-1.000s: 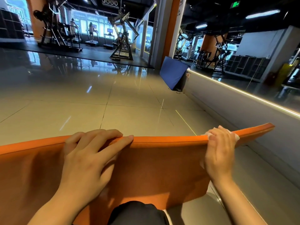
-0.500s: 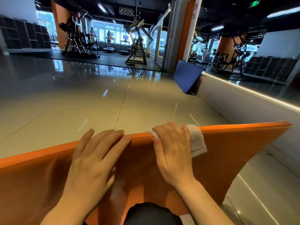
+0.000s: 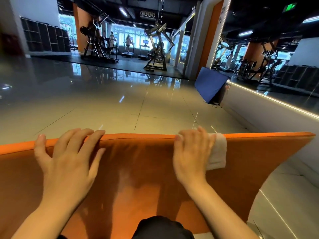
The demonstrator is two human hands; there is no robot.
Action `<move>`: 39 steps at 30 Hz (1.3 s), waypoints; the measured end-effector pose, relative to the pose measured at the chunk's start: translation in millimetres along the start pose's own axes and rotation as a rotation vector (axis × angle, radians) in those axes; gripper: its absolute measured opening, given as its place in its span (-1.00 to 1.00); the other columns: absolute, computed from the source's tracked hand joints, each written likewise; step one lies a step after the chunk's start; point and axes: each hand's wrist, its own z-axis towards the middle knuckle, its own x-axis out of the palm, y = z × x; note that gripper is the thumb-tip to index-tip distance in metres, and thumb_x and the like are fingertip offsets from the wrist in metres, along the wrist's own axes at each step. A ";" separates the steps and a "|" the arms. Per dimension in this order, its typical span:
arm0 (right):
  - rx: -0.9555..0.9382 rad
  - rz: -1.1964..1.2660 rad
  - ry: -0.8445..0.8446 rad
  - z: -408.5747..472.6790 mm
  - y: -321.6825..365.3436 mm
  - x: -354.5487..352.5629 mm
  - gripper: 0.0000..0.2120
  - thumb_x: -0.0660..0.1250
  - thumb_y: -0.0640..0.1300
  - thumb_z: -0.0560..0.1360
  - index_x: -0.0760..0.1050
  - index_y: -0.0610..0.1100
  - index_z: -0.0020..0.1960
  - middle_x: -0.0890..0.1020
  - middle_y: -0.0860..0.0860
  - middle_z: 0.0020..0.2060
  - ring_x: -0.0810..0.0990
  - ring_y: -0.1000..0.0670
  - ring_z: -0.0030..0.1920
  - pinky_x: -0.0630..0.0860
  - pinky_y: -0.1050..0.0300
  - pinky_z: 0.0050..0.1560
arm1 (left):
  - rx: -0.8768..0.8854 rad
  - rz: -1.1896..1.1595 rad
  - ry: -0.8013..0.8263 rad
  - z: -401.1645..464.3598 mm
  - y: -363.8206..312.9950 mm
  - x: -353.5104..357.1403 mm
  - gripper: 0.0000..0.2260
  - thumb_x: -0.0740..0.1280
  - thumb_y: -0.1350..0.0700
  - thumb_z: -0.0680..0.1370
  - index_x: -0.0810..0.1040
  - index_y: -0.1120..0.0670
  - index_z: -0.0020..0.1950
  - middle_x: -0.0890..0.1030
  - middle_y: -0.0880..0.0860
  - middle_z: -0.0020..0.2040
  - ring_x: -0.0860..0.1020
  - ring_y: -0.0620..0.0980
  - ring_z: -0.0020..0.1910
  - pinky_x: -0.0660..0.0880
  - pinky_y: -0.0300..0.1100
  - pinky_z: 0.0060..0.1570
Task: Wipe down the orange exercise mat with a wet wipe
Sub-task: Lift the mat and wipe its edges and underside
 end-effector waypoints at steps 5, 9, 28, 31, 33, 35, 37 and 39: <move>-0.249 0.014 0.152 -25.6 83.0 18.0 -0.64 0.05 0.07 0.58 0.53 -0.09 0.10 0.58 -0.03 0.05 0.46 -0.11 0.25 -0.01 -0.15 0.45 | 0.013 0.005 -0.083 -8.8 -10.4 -11.4 -0.64 0.18 -0.03 0.55 0.60 0.06 0.23 0.58 0.13 0.08 0.43 0.17 0.14 0.12 0.39 0.29; -0.520 0.014 0.240 -8.6 60.0 3.9 -0.69 0.16 0.05 0.55 0.50 -0.09 0.15 0.57 -0.02 0.03 0.52 -0.09 0.09 0.23 -0.01 0.30 | -0.017 -0.002 -0.113 -7.3 -14.1 -16.3 -0.67 0.19 -0.01 0.53 0.64 0.06 0.16 0.60 0.12 0.02 0.43 0.13 0.09 0.14 0.27 0.26; -0.145 -0.447 0.329 45.7 -177.7 -130.3 -0.41 -0.09 0.36 0.57 0.52 -0.01 0.17 0.59 0.04 0.10 0.55 -0.05 0.14 0.37 -0.05 0.31 | 0.460 -0.118 0.197 18.5 -107.5 35.9 0.02 0.64 0.22 0.02 0.37 0.03 0.46 0.57 0.13 0.25 0.40 0.12 0.27 0.10 0.10 0.40; -0.067 -0.445 0.245 42.1 -178.3 -128.9 -0.38 -0.13 0.38 0.57 0.51 -0.03 0.09 0.59 0.01 0.03 0.54 -0.07 0.13 0.12 -0.14 0.48 | 0.362 -0.062 0.124 11.7 -84.7 20.4 -0.19 0.55 0.02 0.25 0.38 0.04 0.47 0.53 0.23 0.31 0.35 0.20 0.35 -0.13 0.09 0.52; -0.013 -0.372 0.170 38.7 -157.8 -113.6 -0.36 -0.18 0.33 0.59 0.51 -0.08 -0.02 0.56 -0.02 -0.08 0.53 -0.13 0.08 0.08 -0.15 0.48 | 0.258 -0.051 0.069 11.2 -78.1 16.9 -0.42 0.27 -0.10 0.44 0.46 0.10 0.43 0.52 0.27 0.31 0.33 0.23 0.35 -0.22 0.11 0.51; -0.034 -0.305 0.087 30.8 -130.5 -93.5 -0.40 -0.13 0.21 0.64 0.52 -0.16 -0.08 0.56 -0.09 -0.15 0.55 -0.23 0.00 0.10 -0.13 0.45 | 0.235 -0.029 0.074 11.4 -76.0 20.8 -0.46 0.16 -0.09 0.48 0.52 0.12 0.39 0.54 0.25 0.29 0.36 0.23 0.33 -0.15 0.14 0.50; -0.128 -0.275 0.004 20.7 -99.7 -69.7 -0.43 -0.09 0.14 0.67 0.54 -0.20 -0.09 0.56 -0.13 -0.20 0.56 -0.23 -0.13 0.24 -0.15 0.32 | 0.263 -0.025 0.053 14.9 -75.1 25.8 -0.48 0.16 -0.08 0.49 0.54 0.11 0.36 0.57 0.20 0.24 0.41 0.19 0.27 0.09 0.16 0.42; -0.190 -0.186 -0.021 10.9 -62.4 -45.3 -0.49 -0.02 0.14 0.65 0.56 -0.19 -0.05 0.56 -0.12 -0.18 0.51 -0.20 -0.14 0.32 -0.09 0.12 | 0.299 -0.031 0.035 20.8 -71.5 28.1 -0.49 0.17 -0.11 0.49 0.56 0.09 0.35 0.61 0.14 0.15 0.44 0.14 0.15 0.28 0.14 0.18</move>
